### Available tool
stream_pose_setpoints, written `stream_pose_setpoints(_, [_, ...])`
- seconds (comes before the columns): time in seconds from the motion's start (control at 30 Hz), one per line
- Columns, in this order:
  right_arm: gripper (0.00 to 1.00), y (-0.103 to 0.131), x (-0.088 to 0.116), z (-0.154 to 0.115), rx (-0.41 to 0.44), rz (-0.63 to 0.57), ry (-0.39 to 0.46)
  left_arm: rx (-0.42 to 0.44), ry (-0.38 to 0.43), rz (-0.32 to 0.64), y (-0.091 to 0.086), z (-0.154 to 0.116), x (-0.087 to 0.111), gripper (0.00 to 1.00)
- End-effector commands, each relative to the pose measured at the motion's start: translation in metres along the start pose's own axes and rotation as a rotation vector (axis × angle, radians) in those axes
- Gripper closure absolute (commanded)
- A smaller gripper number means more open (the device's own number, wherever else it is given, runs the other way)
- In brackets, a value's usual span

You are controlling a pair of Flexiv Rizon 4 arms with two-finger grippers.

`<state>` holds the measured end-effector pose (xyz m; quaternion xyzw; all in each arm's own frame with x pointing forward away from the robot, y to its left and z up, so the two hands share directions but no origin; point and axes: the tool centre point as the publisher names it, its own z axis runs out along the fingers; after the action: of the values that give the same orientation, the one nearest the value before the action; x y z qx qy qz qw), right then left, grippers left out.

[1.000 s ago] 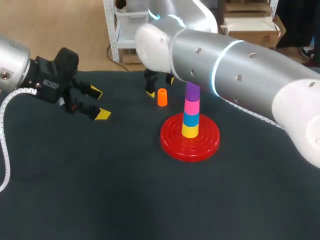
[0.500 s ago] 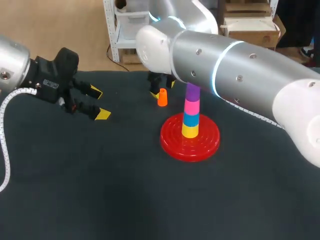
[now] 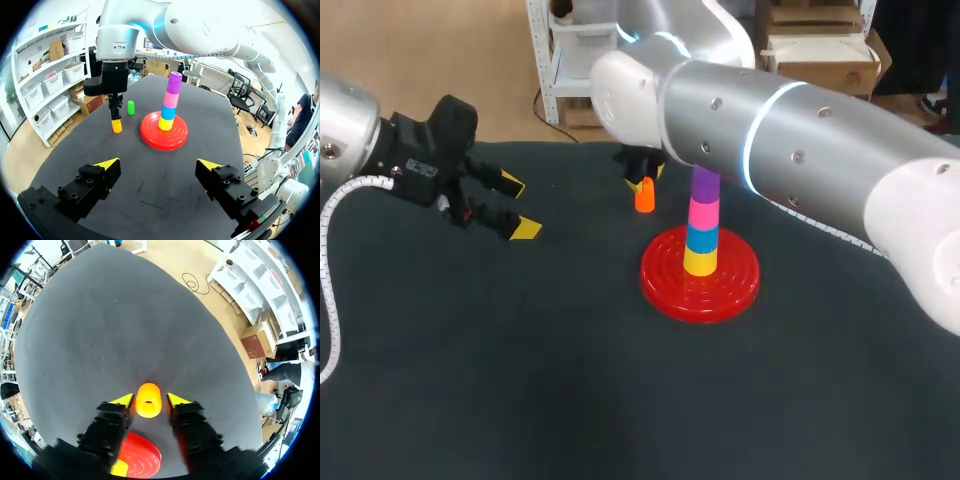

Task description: Pick up and stack the cylinders on the red base in this order: pink,purple,orange,green

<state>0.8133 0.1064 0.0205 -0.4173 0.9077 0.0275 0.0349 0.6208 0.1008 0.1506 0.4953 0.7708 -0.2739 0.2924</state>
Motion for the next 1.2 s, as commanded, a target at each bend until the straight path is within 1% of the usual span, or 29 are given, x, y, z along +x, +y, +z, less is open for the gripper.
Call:
stream_pose_setpoints(0.03, [1.00, -0.004, -0.009, 0.001, -0.004, -0.001, 0.322, 0.000, 0.000, 0.001, 0.001, 0.001, 0.000, 0.00])
stream_pose_setpoints(0.2, [1.00, -0.004, -0.007, -0.001, 0.002, 0.002, 0.322, 0.000, 0.000, 0.001, 0.001, 0.001, 0.000, 0.00])
stream_pose_setpoints(0.3, [1.00, -0.004, -0.007, -0.011, 0.010, 0.002, 0.311, 0.000, 0.000, 0.001, 0.001, 0.001, 0.000, 0.00])
stream_pose_setpoints(0.47, [1.00, -0.002, -0.009, -0.044, 0.021, -0.013, 0.266, 0.000, 0.000, 0.001, 0.001, 0.001, 0.000, 0.00])
stream_pose_setpoints(0.6, [1.00, 0.001, -0.011, -0.079, 0.029, -0.023, 0.213, 0.000, 0.000, 0.001, 0.001, 0.001, 0.000, 0.00])
stream_pose_setpoints(0.7, [1.00, 0.007, -0.008, -0.106, 0.045, -0.043, 0.169, 0.000, 0.000, 0.001, 0.001, 0.001, 0.000, 0.00])
stream_pose_setpoints(0.8, [1.00, 0.013, 0.001, -0.129, 0.056, -0.059, 0.122, 0.000, 0.000, 0.001, 0.001, 0.001, 0.000, 0.00])
stream_pose_setpoints(0.97, [1.00, 0.026, 0.023, -0.166, 0.092, -0.095, 0.065, 0.000, 0.000, 0.001, 0.001, 0.001, 0.000, 0.00])
stream_pose_setpoints(1.2, [1.00, 0.038, 0.057, -0.204, 0.112, -0.116, -0.015, 0.000, 0.000, 0.001, 0.001, 0.001, 0.000, 0.00])
